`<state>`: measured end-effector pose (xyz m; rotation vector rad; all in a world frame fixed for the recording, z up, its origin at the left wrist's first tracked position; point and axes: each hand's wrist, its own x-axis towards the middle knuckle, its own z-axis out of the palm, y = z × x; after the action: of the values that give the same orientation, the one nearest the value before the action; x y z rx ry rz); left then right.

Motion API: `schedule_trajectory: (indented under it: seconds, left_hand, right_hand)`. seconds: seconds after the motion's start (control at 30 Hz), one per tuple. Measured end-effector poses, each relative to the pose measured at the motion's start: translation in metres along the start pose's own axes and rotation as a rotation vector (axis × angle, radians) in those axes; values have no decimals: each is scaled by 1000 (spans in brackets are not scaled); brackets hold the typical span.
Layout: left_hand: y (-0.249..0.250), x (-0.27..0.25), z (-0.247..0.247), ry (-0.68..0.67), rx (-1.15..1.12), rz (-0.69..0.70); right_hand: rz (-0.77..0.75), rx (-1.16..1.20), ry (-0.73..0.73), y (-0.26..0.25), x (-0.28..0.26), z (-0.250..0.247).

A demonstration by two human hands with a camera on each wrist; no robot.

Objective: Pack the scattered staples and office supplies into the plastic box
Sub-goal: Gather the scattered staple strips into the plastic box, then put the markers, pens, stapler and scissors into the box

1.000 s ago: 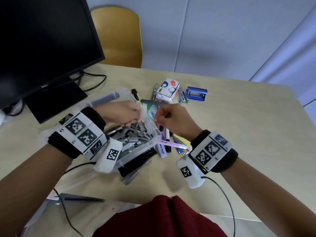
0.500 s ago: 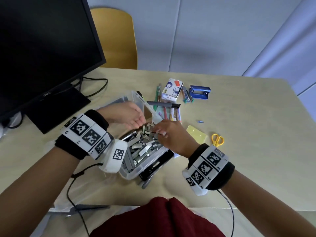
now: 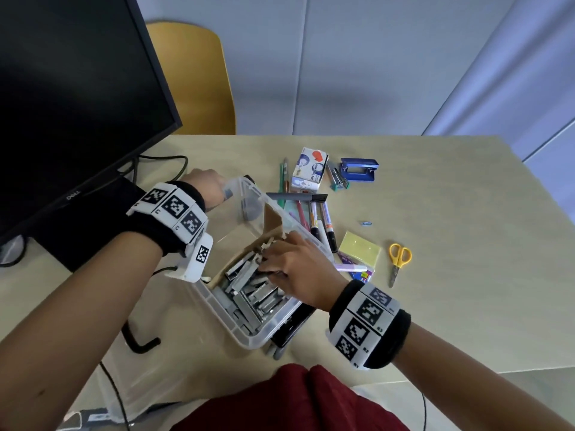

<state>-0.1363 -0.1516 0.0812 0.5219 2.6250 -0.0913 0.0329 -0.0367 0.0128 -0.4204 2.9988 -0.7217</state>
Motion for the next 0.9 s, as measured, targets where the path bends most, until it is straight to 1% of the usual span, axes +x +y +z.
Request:
schedule_trajectory:
  seconds: [0.03, 0.13, 0.23, 0.33, 0.4, 0.47, 0.53, 0.6, 0.67, 0.8, 0.9]
  left_hand:
    - [0, 1, -2, -2, -5, -5]
    - [4, 7, -8, -43, 1, -11]
    - [9, 17, -14, -100, 58, 19]
    - [18, 29, -22, -127, 116, 84]
    - [33, 38, -34, -125, 66, 98]
    - [52, 50, -48, -79, -2, 144]
    - [73, 64, -59, -30, -65, 191]
    - [95, 76, -63, -11, -117, 228]
    - [118, 88, -62, -31, -147, 244]
    - [151, 107, -54, -92, -177, 264]
    - [164, 123, -48, -70, -35, 279]
  right_hand:
    - [9, 1, -9, 0, 0, 0]
    - [-39, 88, -123, -1, 0, -2]
    - [-29, 239, -147, 4, 6, -21]
    - [27, 327, -53, 16, 18, -51]
    - [151, 325, 68, 32, 28, -69]
    - [300, 360, 201, 52, 38, -85]
    - [411, 346, 255, 74, 46, -93]
    - [500, 263, 203, 96, 53, -91]
    - [544, 189, 114, 115, 57, -81]
    - [531, 101, -10, 138, 60, -56]
    - [524, 13, -131, 144, 58, -44]
